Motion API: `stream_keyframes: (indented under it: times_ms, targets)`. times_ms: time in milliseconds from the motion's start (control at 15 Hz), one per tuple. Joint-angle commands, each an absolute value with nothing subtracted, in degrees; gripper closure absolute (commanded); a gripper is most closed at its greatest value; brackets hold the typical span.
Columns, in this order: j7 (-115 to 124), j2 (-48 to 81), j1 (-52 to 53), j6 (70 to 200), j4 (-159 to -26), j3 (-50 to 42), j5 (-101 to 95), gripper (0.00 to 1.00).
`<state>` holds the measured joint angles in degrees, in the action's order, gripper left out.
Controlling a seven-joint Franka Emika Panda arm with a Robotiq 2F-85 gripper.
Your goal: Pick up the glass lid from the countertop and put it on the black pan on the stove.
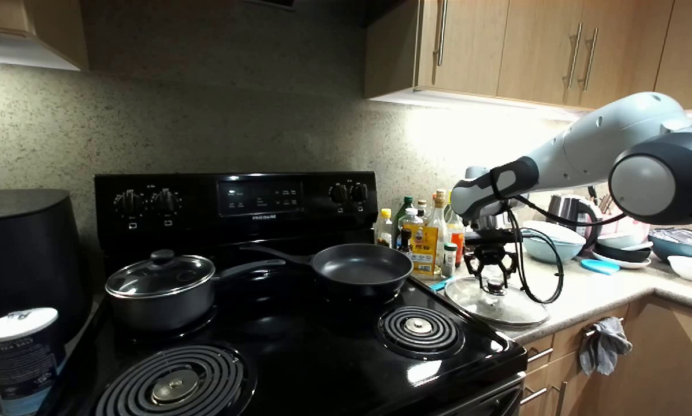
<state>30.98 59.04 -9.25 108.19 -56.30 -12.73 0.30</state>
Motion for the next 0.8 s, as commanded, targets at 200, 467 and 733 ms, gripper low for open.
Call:
stream_keyframes:
  times_ms: [200, 467, 733]
  targets:
    - [33.8, 57.3, -9.6, 111.5, -58.2, -11.5, 3.2, 0.63]
    - [34.5, 55.7, -9.3, 115.9, -60.6, -11.4, 4.5, 0.63]
    - [34.5, 54.6, -9.3, 118.6, -62.1, -11.5, 4.7, 0.63]
